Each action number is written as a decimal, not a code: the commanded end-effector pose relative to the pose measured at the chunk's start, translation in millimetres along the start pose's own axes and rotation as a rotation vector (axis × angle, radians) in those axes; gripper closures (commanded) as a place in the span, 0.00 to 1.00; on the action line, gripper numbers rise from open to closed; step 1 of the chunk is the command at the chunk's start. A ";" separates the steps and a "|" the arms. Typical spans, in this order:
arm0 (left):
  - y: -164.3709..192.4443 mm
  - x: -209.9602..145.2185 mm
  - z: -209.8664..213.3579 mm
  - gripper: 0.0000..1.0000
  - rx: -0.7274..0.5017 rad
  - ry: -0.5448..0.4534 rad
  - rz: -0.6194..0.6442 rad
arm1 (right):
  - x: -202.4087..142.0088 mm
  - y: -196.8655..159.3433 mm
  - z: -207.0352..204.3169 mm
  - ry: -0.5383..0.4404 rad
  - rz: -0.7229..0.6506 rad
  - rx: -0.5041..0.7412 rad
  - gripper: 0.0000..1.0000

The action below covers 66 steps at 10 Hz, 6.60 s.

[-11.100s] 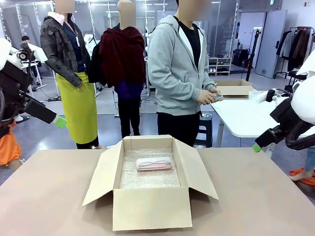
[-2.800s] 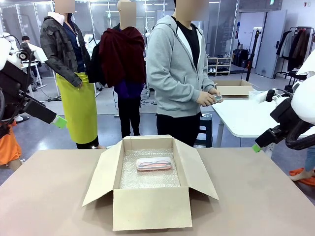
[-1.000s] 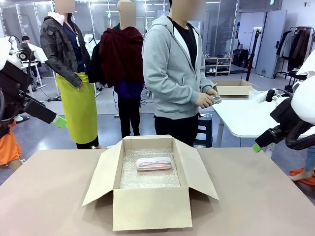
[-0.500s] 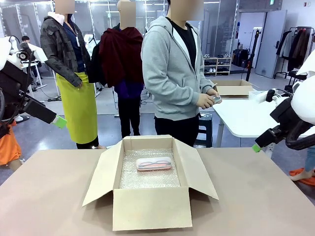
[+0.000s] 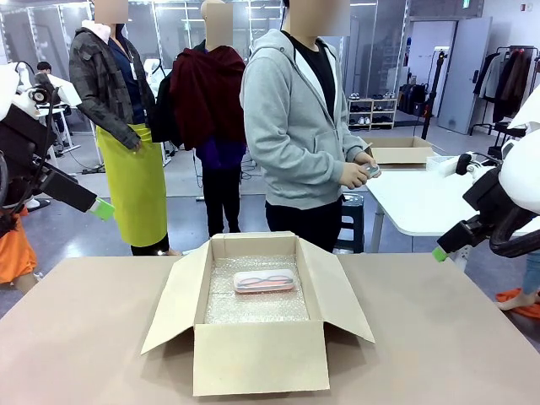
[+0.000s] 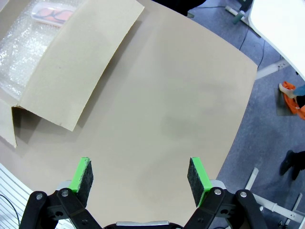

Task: Pack the glasses set securely to prepare it for shipping.
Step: Put the Glasses case from the right side of the table into the Package Box.

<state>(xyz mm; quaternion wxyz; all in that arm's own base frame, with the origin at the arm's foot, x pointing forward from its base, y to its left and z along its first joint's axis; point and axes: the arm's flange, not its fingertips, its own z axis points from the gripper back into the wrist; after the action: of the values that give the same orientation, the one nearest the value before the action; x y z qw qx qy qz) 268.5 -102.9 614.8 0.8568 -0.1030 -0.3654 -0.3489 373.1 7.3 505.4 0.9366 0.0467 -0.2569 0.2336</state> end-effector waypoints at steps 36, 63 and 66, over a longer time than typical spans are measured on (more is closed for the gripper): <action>1.2 -0.2 1.3 0.00 -0.005 -0.005 -0.003 | 71.4 -87.3 -166.2 0.328 0.118 0.081 0.00; 1.2 -0.2 1.3 0.00 -0.005 -0.005 -0.003 | 56.8 -71.2 -260.3 0.445 0.978 0.254 0.00; 1.2 -0.2 1.3 0.00 -0.005 -0.005 -0.003 | 56.8 -75.3 -254.8 0.445 0.963 0.257 0.32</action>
<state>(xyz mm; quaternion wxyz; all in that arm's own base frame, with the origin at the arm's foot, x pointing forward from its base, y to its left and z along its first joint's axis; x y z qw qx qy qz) 268.6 -103.0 614.7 0.8569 -0.1030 -0.3652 -0.3489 567.4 15.6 313.3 0.7398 -0.0088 -0.0116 0.6727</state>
